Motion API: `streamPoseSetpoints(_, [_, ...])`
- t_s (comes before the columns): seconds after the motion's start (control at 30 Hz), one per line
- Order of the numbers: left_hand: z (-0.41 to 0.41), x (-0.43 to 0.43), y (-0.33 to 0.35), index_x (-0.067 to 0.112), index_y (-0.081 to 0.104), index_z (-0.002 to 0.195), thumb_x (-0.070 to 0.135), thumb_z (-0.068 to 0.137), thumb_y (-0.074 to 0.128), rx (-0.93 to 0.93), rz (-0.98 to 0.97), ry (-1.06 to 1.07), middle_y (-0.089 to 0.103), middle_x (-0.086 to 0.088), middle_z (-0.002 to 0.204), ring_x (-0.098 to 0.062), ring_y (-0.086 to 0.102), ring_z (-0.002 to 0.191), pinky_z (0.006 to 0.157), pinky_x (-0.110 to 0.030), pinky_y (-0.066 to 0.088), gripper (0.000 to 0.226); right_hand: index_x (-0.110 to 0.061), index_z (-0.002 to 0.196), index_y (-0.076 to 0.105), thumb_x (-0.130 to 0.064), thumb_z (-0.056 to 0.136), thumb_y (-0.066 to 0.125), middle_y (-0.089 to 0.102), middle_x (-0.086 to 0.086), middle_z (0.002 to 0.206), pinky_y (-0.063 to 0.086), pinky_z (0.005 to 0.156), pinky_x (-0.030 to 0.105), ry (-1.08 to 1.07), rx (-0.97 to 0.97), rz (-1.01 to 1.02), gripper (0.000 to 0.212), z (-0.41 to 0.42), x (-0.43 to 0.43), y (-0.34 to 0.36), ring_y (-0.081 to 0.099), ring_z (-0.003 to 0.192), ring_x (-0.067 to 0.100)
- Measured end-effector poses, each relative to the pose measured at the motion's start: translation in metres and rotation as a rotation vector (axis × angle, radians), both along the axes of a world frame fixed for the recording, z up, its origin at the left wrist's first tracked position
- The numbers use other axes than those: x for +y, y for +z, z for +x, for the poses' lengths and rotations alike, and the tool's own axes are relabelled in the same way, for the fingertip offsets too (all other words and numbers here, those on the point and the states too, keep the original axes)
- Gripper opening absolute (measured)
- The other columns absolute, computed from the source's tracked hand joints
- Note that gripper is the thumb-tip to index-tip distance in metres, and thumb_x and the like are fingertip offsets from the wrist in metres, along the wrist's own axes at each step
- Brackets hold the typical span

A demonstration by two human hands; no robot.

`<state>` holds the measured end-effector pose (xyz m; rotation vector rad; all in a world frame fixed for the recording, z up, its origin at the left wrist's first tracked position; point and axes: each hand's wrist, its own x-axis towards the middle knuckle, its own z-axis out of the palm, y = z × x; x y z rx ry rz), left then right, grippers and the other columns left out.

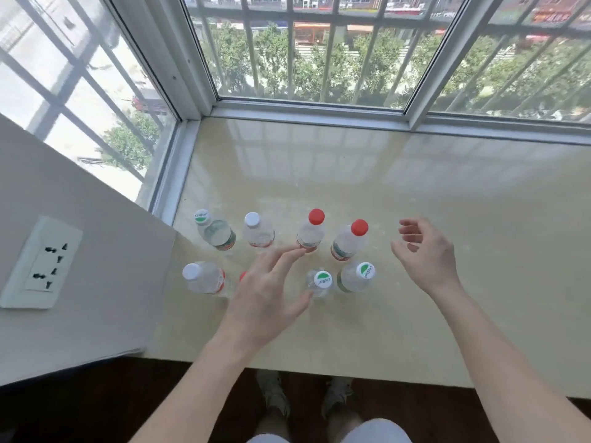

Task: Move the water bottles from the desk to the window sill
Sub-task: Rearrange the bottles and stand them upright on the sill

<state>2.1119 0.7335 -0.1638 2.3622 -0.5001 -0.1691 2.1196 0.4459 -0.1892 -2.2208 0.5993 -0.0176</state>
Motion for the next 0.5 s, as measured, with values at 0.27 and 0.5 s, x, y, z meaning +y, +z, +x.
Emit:
streamPoseSetpoints(0.27, [-0.021, -0.054, -0.071, 0.026, 0.041, 0.142, 0.04, 0.075, 0.079, 0.264, 0.008, 0.207, 0.05, 0.013, 0.135, -0.003, 0.047, 0.122, 0.1, -0.018, 0.035, 0.079, -0.021, 0.137, 0.051, -0.03, 0.076, 0.084, 0.057, -0.002, 0.131, 0.043, 0.09, 0.029, 0.226, 0.265, 0.201, 0.07, 0.034, -0.018, -0.074, 0.056, 0.111, 0.018])
streamPoseSetpoints(0.5, [-0.012, -0.072, -0.11, 0.027, 0.053, 0.132, 0.034, 0.067, 0.087, 0.328, 0.013, 0.328, 0.057, 0.012, 0.127, -0.01, 0.054, 0.113, 0.097, -0.024, 0.044, 0.074, -0.026, 0.126, 0.057, -0.034, 0.062, 0.09, 0.06, -0.005, 0.12, 0.047, 0.097, 0.032, 0.358, 0.222, 0.157, 0.072, 0.054, -0.002, -0.112, 0.055, 0.113, 0.017])
